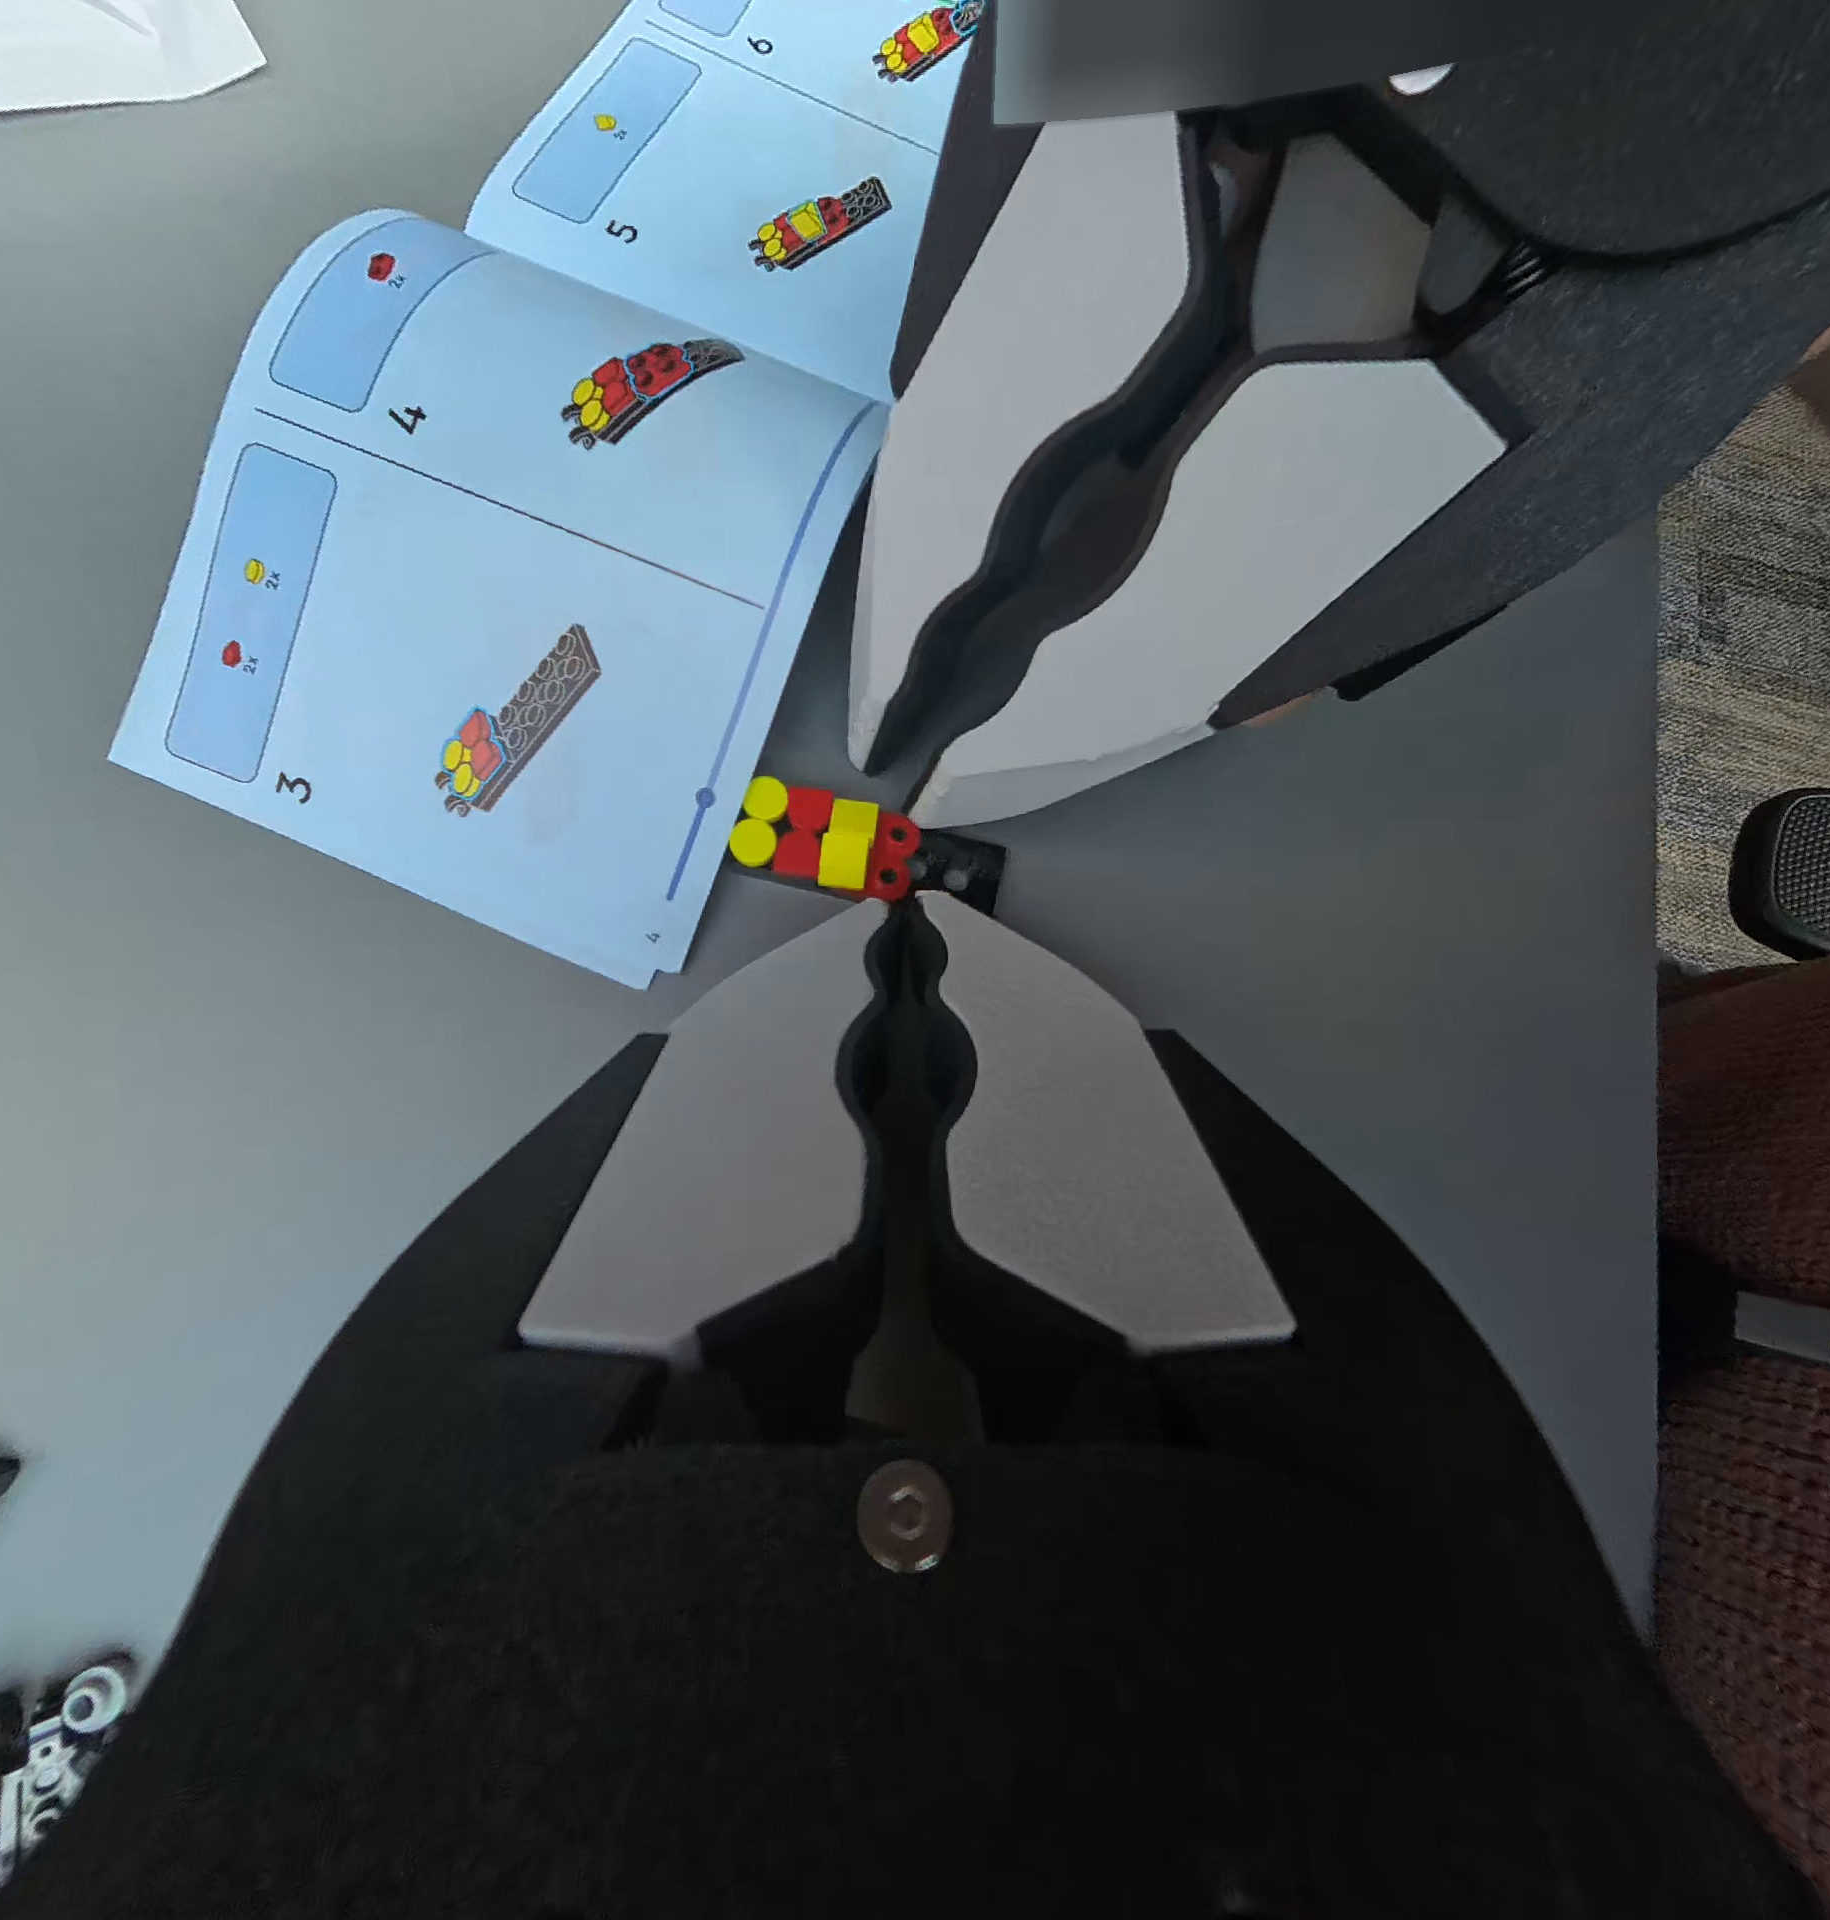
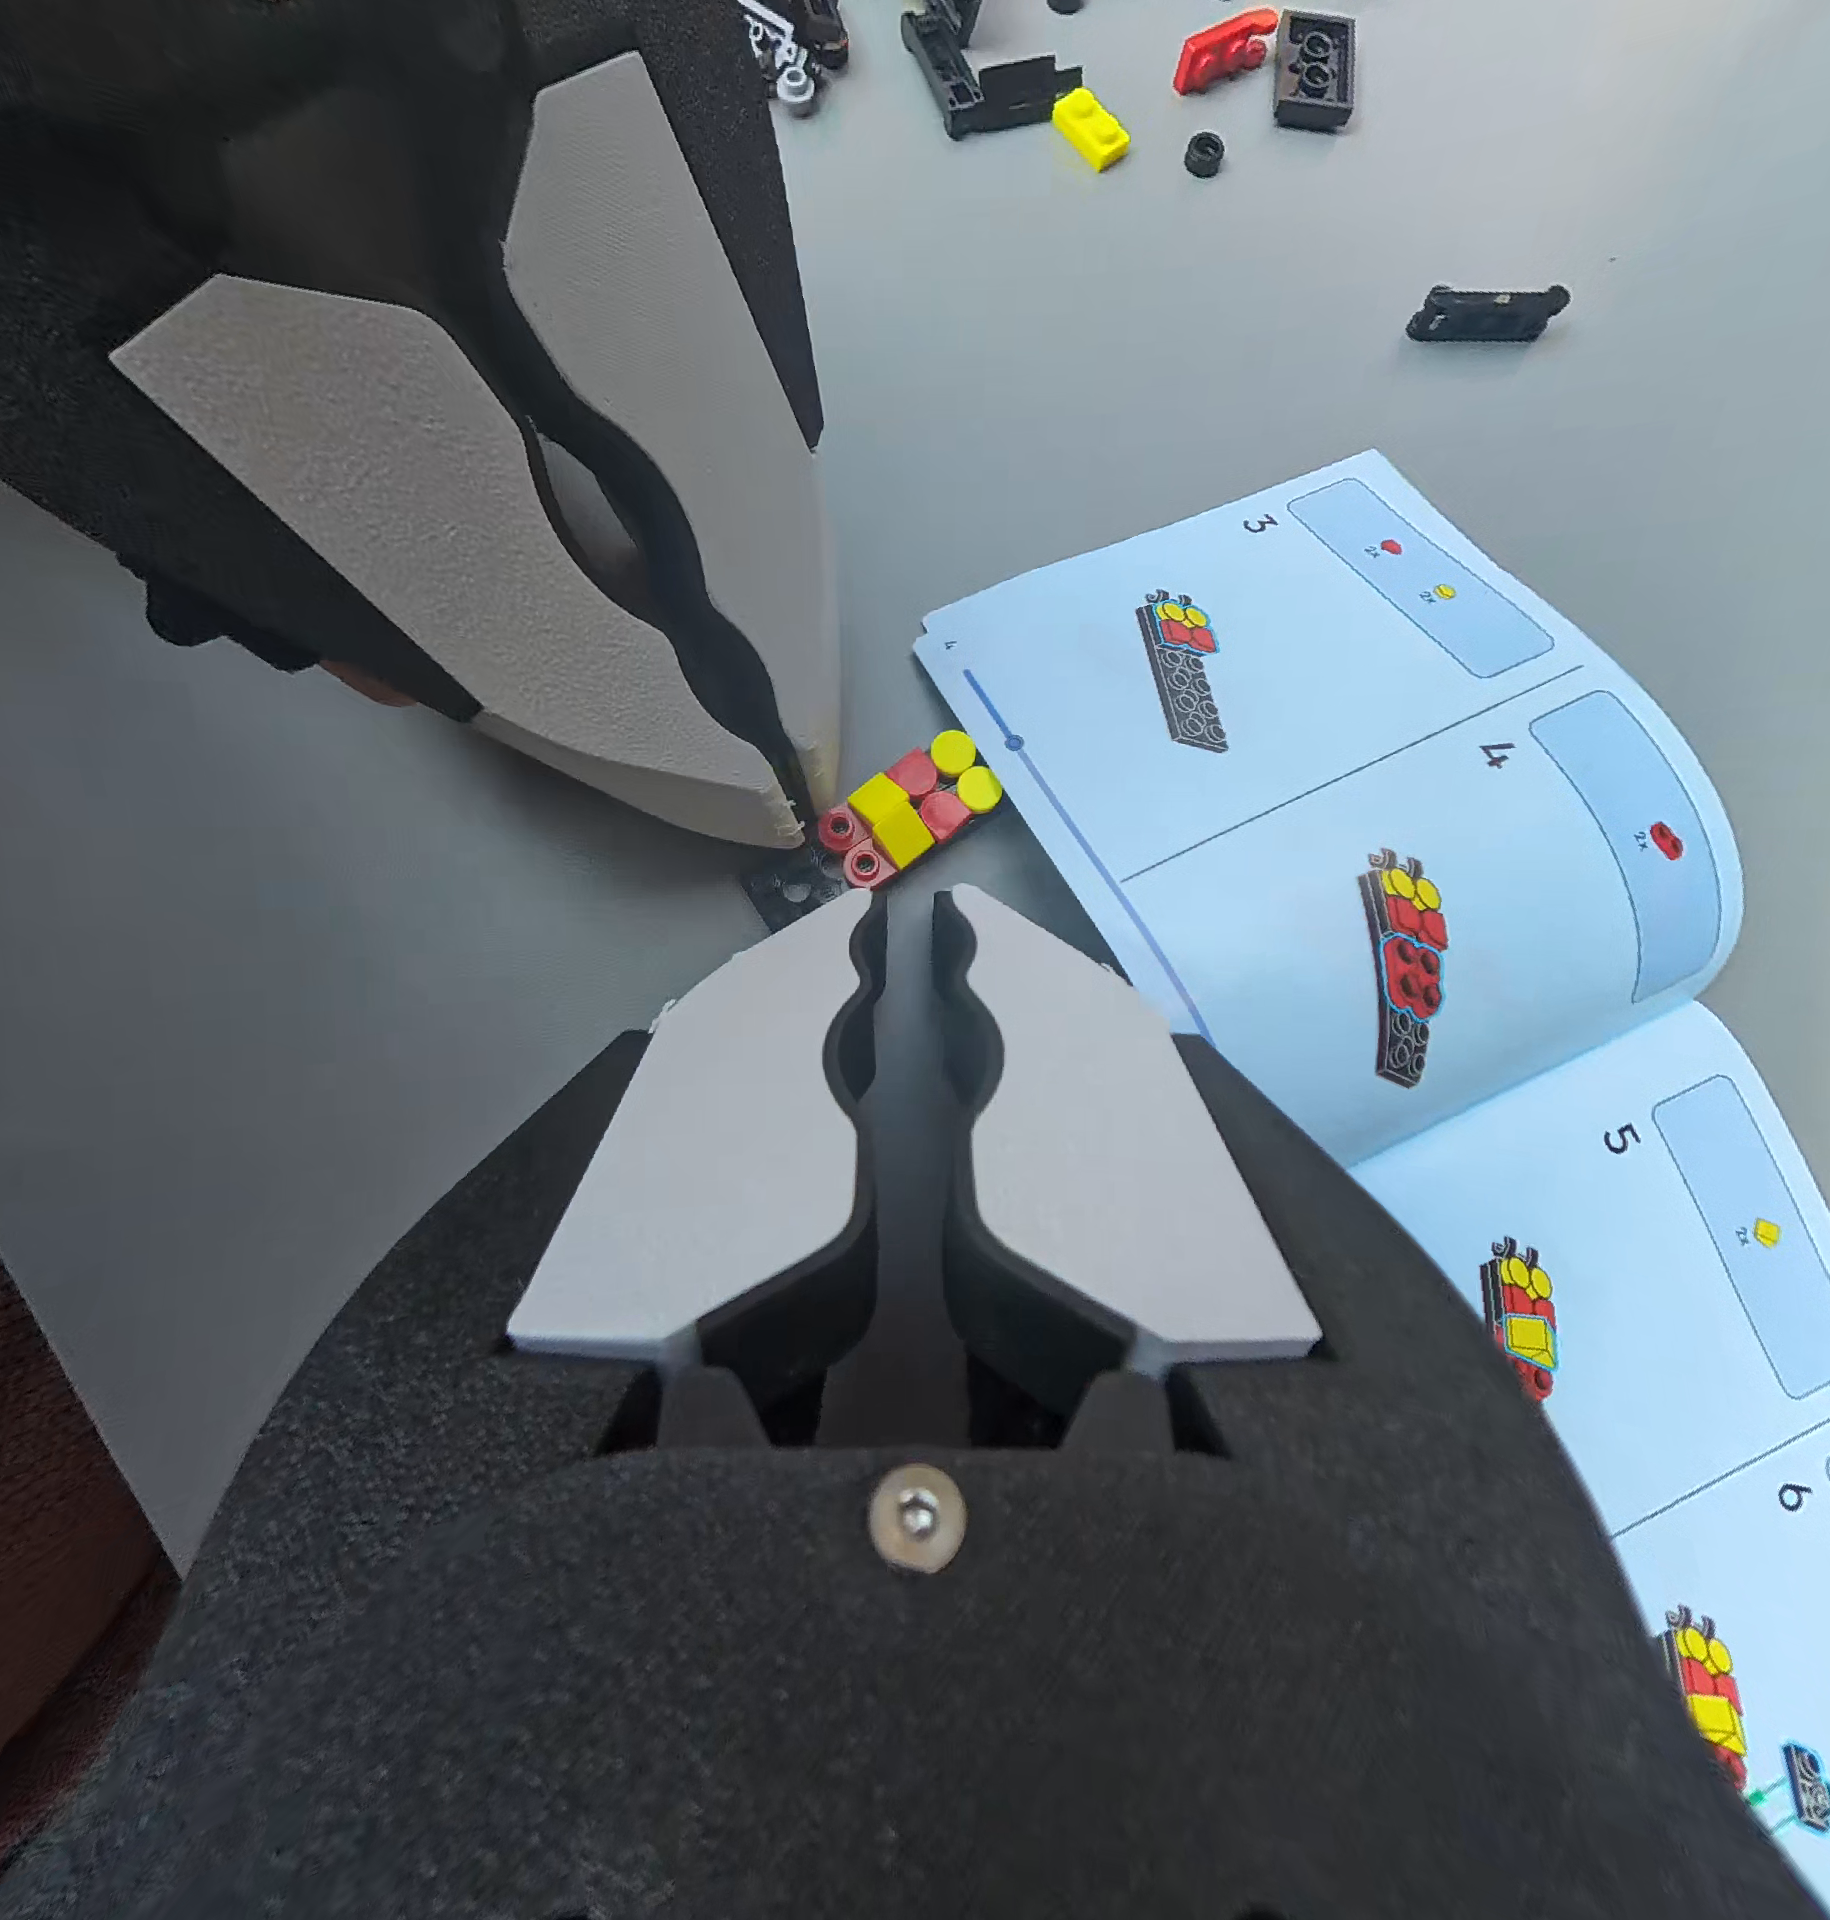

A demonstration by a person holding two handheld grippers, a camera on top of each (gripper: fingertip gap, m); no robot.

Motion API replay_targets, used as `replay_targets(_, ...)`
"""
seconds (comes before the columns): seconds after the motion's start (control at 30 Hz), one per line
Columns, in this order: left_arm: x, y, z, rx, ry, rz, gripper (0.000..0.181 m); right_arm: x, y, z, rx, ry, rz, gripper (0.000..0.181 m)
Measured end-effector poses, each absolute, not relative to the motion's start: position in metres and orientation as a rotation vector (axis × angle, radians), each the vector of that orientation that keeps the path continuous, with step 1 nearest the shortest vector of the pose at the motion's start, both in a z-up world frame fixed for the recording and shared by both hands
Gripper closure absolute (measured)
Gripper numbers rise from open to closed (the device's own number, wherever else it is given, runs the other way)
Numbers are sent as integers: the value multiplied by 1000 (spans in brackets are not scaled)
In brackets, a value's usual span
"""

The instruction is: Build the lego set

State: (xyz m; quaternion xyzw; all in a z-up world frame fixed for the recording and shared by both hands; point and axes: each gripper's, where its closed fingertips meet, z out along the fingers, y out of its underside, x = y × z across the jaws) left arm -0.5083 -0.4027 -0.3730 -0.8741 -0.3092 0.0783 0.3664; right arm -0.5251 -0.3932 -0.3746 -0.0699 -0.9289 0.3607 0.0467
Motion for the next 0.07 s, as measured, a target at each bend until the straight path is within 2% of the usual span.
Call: replay_targets(0.07, -503, -397, -371, -2215, -794, 161, 181, -522, -393, -375, -175, -2857, 1099, 174)
